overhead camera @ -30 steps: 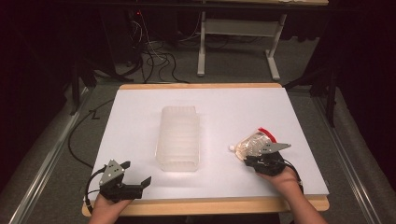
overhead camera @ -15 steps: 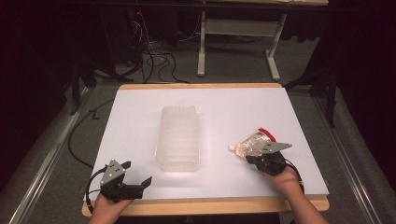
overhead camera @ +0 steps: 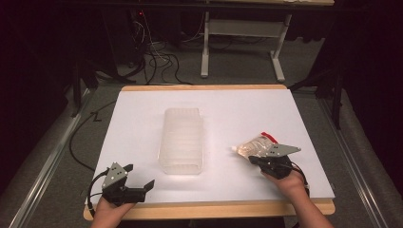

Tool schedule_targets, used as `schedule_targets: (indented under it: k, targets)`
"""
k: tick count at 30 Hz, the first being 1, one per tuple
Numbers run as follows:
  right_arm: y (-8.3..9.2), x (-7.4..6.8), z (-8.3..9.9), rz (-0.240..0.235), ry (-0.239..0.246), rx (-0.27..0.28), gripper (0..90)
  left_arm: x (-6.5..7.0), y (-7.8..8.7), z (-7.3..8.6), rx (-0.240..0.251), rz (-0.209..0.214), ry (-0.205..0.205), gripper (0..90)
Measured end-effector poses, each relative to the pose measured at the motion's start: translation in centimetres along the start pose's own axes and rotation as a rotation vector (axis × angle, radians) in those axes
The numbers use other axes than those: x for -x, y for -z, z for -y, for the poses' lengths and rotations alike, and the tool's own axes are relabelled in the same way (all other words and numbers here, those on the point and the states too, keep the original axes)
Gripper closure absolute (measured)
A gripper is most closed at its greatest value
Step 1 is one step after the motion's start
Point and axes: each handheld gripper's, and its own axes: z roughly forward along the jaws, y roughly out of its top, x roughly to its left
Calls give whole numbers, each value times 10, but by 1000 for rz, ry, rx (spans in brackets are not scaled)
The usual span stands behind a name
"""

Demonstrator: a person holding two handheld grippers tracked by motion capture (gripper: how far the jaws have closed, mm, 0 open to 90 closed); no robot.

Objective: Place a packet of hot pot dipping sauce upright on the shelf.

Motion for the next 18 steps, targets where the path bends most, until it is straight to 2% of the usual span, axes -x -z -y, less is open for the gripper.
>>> schedule_targets:
  k: [4,7,11,13,14,18]
  targets:
    - [1,-4,-4,-17,-10,35,900,0,0,0,1,0,1,17]
    - [0,-11,-9,-43,1,59,900,-1,0,0,1,-1,1,17]
    - [-3,-27,-18,-76,53,83,900,-1,1,0,3,-1,1,17]
    - [-3,-31,-20,-84,61,90,900,-1,1,1,3,-2,2,17]
    - [-3,-38,-26,-104,80,114,900,-1,1,1,3,-4,5,17]
    - [2,-44,-33,-110,92,160,900,-1,3,1,4,-7,5,17]
